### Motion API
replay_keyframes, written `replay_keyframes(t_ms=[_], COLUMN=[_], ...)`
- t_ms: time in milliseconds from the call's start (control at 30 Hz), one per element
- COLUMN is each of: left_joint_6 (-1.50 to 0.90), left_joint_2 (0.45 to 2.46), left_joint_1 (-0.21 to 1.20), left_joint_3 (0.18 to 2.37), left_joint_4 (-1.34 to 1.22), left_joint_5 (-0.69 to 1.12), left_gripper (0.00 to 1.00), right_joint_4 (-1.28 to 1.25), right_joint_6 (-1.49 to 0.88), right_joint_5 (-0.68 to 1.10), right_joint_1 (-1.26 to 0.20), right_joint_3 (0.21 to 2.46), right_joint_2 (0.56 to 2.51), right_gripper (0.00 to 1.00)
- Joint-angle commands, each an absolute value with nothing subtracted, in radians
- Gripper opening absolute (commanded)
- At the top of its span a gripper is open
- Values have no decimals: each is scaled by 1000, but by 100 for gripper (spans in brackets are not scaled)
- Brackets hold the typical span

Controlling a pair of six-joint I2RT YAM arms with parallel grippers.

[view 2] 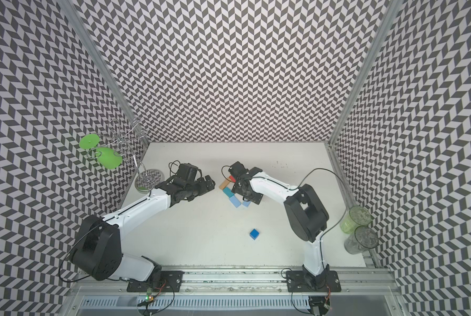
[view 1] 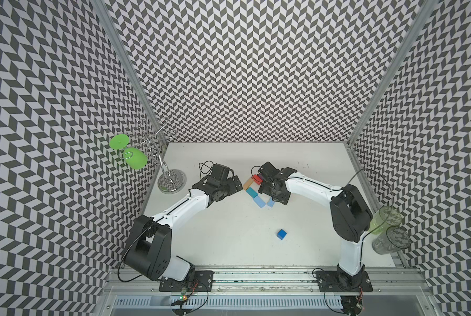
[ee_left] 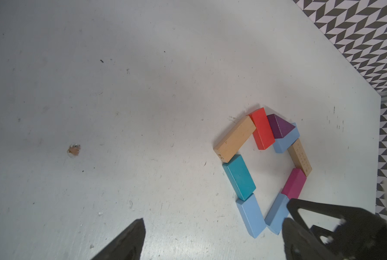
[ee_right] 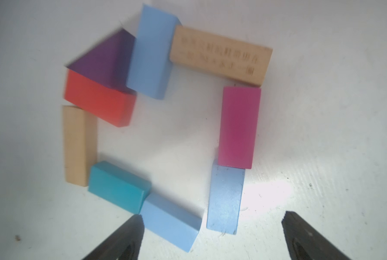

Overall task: Assemble a heart with building blocks
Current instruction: Move the building block to the center of the board.

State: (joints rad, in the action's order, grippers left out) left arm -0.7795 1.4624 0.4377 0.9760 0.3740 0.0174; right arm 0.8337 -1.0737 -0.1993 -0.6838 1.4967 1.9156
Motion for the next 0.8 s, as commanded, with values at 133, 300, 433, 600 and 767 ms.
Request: replay_keyframes(t_ms=[133, 300, 433, 600, 767], left_joint_6=[-794, -798, -801, -801, -799], left_joint_2=[1425, 1405, 1404, 1402, 1404], left_joint_1=[433, 434, 434, 433, 434], left_joint_3=[958, 946, 939, 933, 926], left_joint_4=[354, 354, 353, 350, 357], left_joint_5=[20, 9, 11, 11, 12], left_gripper=[97, 97, 97, 97, 97], right_joint_4=[852, 710, 648, 637, 632], right_joint_6=[-1007, -818, -665, -621, -627], right_joint_5=[-287, -263, -158, -68, -55], right_joint_1=[-686, -713, -741, -814, -875], right_joint_3=[1498, 1258, 1058, 887, 831], right_joint_2=[1745, 1545, 1435, 1371, 1382], right_gripper=[97, 88, 89, 86, 72])
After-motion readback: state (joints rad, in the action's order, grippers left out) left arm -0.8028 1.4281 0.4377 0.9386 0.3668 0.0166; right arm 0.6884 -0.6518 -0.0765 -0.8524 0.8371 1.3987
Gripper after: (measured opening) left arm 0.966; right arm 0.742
